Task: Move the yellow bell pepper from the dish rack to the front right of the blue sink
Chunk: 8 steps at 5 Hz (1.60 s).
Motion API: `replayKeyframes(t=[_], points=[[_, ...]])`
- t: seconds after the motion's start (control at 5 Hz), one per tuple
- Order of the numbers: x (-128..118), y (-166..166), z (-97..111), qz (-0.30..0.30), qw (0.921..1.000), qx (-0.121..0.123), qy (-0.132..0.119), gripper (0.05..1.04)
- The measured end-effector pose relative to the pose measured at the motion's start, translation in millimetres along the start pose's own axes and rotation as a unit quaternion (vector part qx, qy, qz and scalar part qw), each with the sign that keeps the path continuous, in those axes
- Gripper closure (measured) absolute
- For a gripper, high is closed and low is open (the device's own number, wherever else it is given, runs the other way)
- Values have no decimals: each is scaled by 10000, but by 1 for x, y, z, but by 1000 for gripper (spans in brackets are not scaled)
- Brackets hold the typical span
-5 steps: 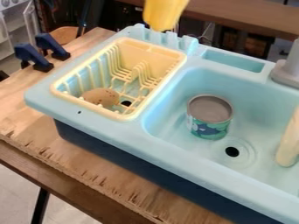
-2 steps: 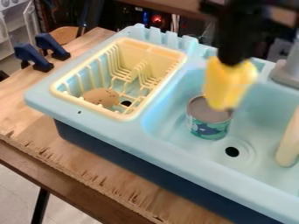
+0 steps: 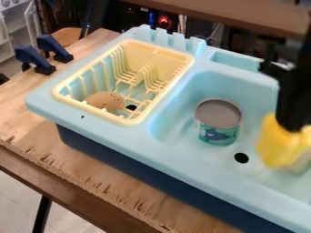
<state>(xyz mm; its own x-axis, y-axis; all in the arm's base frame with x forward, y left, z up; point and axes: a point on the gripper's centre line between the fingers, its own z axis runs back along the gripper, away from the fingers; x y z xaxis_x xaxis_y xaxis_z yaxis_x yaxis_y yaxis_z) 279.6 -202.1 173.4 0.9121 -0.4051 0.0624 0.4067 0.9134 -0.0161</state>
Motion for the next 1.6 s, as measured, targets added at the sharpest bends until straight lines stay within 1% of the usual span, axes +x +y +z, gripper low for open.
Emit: replayKeyframes(t=[0.2,0.4,0.6,0.8,1.0,1.2,1.4,1.6], points=[[5,-15,-12,569,9981,198,-132,970],[7,-22,-23,734,9969,83,-285,970],[5,-22,-23,814,9964,58,-226,970],[-2,-22,-26,1143,9934,15,-139,970],[-5,-20,-28,1431,9895,-150,-103,970],[-8,-21,-32,1717,9844,-386,39,939],[-8,-22,-32,1629,9850,-564,103,724],[-9,-21,-31,1613,9852,-556,147,446]])
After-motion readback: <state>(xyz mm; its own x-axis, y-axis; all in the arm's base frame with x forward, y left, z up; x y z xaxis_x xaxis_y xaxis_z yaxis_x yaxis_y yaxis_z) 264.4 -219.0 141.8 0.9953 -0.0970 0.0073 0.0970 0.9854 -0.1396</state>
